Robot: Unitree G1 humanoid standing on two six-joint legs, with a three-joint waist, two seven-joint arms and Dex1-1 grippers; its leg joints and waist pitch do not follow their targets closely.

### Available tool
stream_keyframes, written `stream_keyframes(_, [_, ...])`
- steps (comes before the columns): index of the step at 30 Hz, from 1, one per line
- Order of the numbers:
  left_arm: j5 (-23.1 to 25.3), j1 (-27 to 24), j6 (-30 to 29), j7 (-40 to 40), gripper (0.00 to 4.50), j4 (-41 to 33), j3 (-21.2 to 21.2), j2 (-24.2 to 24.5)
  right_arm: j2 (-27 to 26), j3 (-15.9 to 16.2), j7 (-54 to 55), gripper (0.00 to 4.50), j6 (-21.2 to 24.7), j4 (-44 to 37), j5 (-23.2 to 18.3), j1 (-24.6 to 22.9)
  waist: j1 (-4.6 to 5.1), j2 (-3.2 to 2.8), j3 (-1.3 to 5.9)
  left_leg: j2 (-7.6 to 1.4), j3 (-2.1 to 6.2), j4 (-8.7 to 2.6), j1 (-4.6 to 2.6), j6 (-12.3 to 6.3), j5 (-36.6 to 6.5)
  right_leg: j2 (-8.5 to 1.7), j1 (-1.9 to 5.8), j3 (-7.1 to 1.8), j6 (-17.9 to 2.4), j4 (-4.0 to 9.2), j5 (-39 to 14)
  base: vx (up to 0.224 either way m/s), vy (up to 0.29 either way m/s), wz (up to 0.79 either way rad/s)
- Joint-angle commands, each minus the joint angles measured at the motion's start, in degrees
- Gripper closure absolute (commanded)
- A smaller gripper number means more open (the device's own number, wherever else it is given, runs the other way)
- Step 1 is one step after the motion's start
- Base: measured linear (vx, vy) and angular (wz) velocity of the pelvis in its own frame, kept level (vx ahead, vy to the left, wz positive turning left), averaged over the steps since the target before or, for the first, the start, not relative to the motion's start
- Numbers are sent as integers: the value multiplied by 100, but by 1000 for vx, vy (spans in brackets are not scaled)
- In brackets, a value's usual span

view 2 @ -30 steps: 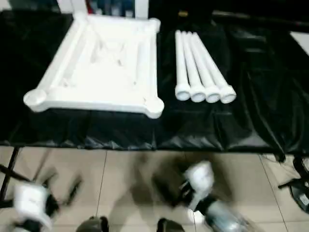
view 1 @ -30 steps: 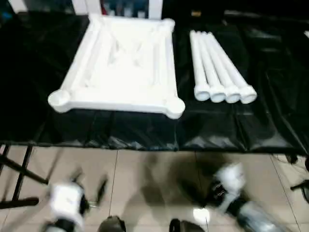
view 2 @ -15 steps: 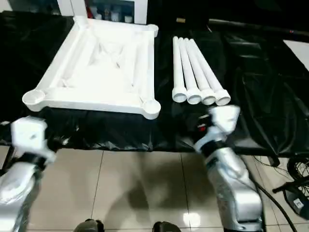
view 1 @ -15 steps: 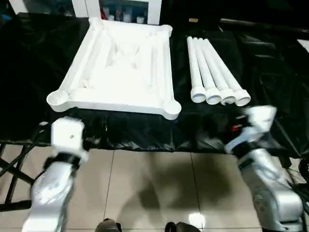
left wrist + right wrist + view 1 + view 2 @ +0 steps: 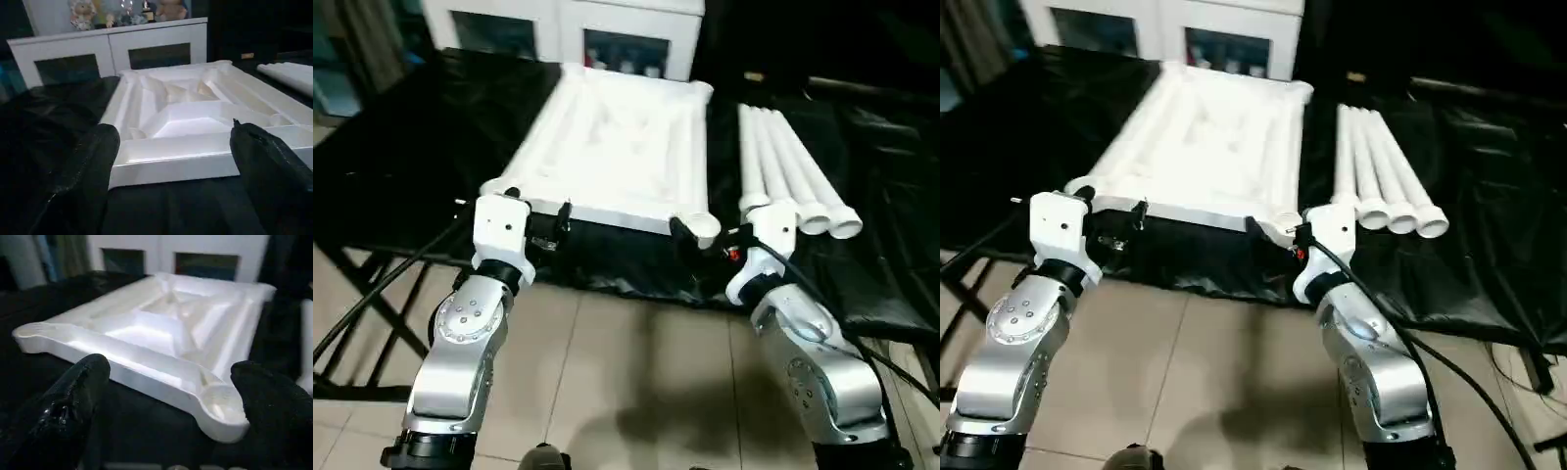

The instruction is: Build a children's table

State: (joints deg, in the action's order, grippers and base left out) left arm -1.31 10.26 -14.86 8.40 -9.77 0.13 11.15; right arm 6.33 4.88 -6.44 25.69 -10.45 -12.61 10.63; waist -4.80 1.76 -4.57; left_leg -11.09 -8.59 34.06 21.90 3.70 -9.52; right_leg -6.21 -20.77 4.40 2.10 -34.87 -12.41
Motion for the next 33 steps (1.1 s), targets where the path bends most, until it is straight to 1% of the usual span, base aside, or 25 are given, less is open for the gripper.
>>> stream_keyframes(1, [-5, 47, -27, -36, 43, 36, -69, -5, 48, -87, 193, 0, 82, 118, 142, 7, 111, -109, 270, -136, 124, -544, -419, 622, -4169, -100, 9, -58, -217, 728, -3673, 0, 0, 0])
stream_keyframes(2, [-23, 19, -41, -87, 43, 16, -67, -19, 33, -115, 202, 0, 64, 104, 73, -22, 121, -134, 262, -130, 129, -544, -466, 598, -4340, -67, 25, -21, -210, 753, -3720, 0, 0, 0])
stream_keyframes(3, [-50, 4, -76, -99, 43, 5, -66, -39, 39, -127, 204, 0, 73, 77, 49, -35, 167, -198, 260, -121, 156, -560, -503, 566, -4515, -37, 107, 38, -224, 770, -3585, 0, 0, 0])
stream_keyframes(4, [-68, 0, -124, -106, 43, 13, -75, -60, 49, -136, 188, 0, 88, 70, 21, -35, 208, -196, 234, -139, 166, -629, -496, 537, -4657, -15, 174, 75, -254, 779, -3376, 0, 0, 0])
stream_keyframes(5, [-75, -17, -157, -100, 43, -3, -99, -73, 55, -146, 183, 0, 80, 51, 6, -44, 249, -187, 254, -132, 173, -635, -466, 511, -4616, -23, 240, 84, -249, 772, -3291, 19, 44, -18])
stream_keyframes(6, [-58, -30, -141, -49, 43, -2, -131, -87, 24, -179, 193, 0, 74, 47, -1, -53, 275, -189, 266, -129, 166, -640, -489, 476, -4565, -57, 251, 64, -283, 791, -3218, 0, 0, 0])
stream_keyframes(7, [-31, -44, -126, -6, 43, -6, -168, -92, -6, -212, 217, 0, 72, 59, -1, -59, 327, -152, 279, -104, 152, -621, -453, 424, -4343, -99, 304, 62, -294, 829, -3281, 0, 0, 0])
stream_keyframes(8, [-5, -57, -116, 10, 43, -13, -191, -100, -24, -230, 217, 0, 80, 60, -6, -70, 332, -159, 296, -87, 139, -611, -428, 393, -4197, -124, 334, 49, -292, 842, -3345, 0, 0, 0])
stream_keyframes(10, [0, -61, -114, 2, 43, -9, -182, -126, -41, -228, 216, 0, 96, 55, 9, -73, 314, -126, 388, -62, 73, -597, -304, 194, -3329, -184, 436, -54, -351, 818, -3151, 62, 17, -16])
stream_keyframes(11, [-27, -78, -161, -25, 43, -37, -148, -174, -36, -182, 186, 0, 140, -11, 47, -101, 308, -186, 402, -61, 62, -602, -292, 161, -3148, -174, 443, -70, -411, 790, -2962, 71, 5, -11])
stream_keyframes(12, [-43, -84, -176, -29, 43, -47, -137, -192, -32, -163, 173, 0, 155, -37, 62, -110, 311, -152, 420, -72, 37, -611, -303, 75, -2919, -126, 431, -83, -546, 752, -2582, 67, -7, -3])
stream_keyframes(13, [-49, -89, -178, -30, 43, -40, -131, -197, -39, -149, 178, 0, 162, -47, 86, -110, 298, -153, 445, -84, 10, -610, -376, -17, -2773, -94, 389, -96, -761, 700, -2156, 67, -7, -3])
stream_keyframes(14, [-33, -92, -168, -25, 43, -32, -147, -187, -44, -144, 187, 0, 173, -62, 96, -107, 303, -156, 453, -88, 4, -611, -378, -70, -2685, -74, 398, -101, -876, 666, -1929, 84, -19, 4])
stream_keyframes(16, [-7, -107, -171, -28, 43, -45, -193, -172, -34, -137, 198, 0, 186, -85, 86, -96, 270, -134, 504, -70, -66, -579, -394, -334, -2114, -54, 447, -118, -1218, 581, -1221, 97, -28, 7])
stream_keyframes(17, [-10, -116, -179, -30, 43, -55, -199, -172, -29, -129, 200, 0, 184, -84, 90, -92, 257, -142, 518, -72, -76, -566, -398, -403, -1942, -53, 459, -125, -1286, 556, -1050, 107, -30, 10])
stream_keyframes(19, [-21, -130, -195, -23, 43, -77, -197, -175, -34, -113, 203, 0, 171, -67, 101, -80, 221, -146, 588, -13, -103, -495, -344, -723, -974, -6, 563, -123, -1455, 442, -155, 114, -26, 7])
stream_keyframes(21, [-20, -121, -207, -19, 43, -88, -190, -181, -41, -110, 194, 0, 162, -42, 119, -49, 205, -146, 600, 19, -93, -459, -305, -875, -580, 16, 609, -120, -1479, 397, 150, 110, -9, 2])
stream_keyframes(22, [-17, -113, -219, -14, 43, -92, -186, -183, -44, -113, 185, 0, 167, -41, 126, -31, 188, -148, 629, 62, -83, -400, -305, -1104, -79, 49, 640, -118, -1490, 345, 491, 108, -6, 1])
stream_keyframes(24, [-16, -100, -218, 2, 43, -89, -174, -178, -51, -109, 180, 0, 172, -38, 140, -14, 171, -126, 623, 85, -82, -362, -317, -1286, 130, 80, 640, -149, -1527, 310, 638, 92, -16, 5])
stream_keyframes(26, [-9, -93, -234, 10, 43, -96, -162, -181, -54, -108, 177, 0, 173, -36, 150, -7, 137, -112, 620, 117, -89, -327, -241, -1361, 221, 83, 715, -183, -1526, 303, 661, 76, -19, 5])
stream_keyframes(27, [-3, -97, -241, 11, 43, -103, -159, -178, -55, -101, 176, 0, 178, -38, 157, -6, 124, -124, 633, 116, -78, -318, -250, -1371, 320, 97, 733, -171, -1503, 295, 641, 62, -20, 3])
stream_keyframes(29, [-6, -115, -250, 17, 43, -129, -159, -175, -54, -84, 172, 0, 180, -49, 167, -12, 119, -139, 652, 104, -42, -310, -355, -1455, 542, 152, 685, -147, -1491, 244, 803, 61, -18, 5])
stream_keyframes(30, [-14, -141, -268, 25, 43, -166, -157, -168, -59, -66, 177, 0, 188, -69, 176, -23, 133, -139, 647, 89, -11, -300, -400, -1576, 695, 179, 652, -126, -1480, 218, 856, 0, 0, 0])
stream_keyframes(31, [-20, -153, -276, 34, 43, -178, -155, -161, -67, -55, 181, 0, 193, -74, 183, -25, 124, -129, 635, 103, -18, -287, -365, -1641, 731, 160, 677, -131, -1462, 233, 779, 0, 0, 0])
stream_keyframes(33, [-21, -155, -287, 39, 43, -185, -155, -157, -83, -51, 177, 0, 194, -76, 197, -23, 96, -120, 613, 99, -44, -290, -333, -1592, 536, 124, 697, -160, -1493, 266, 563, 0, 0, 0])
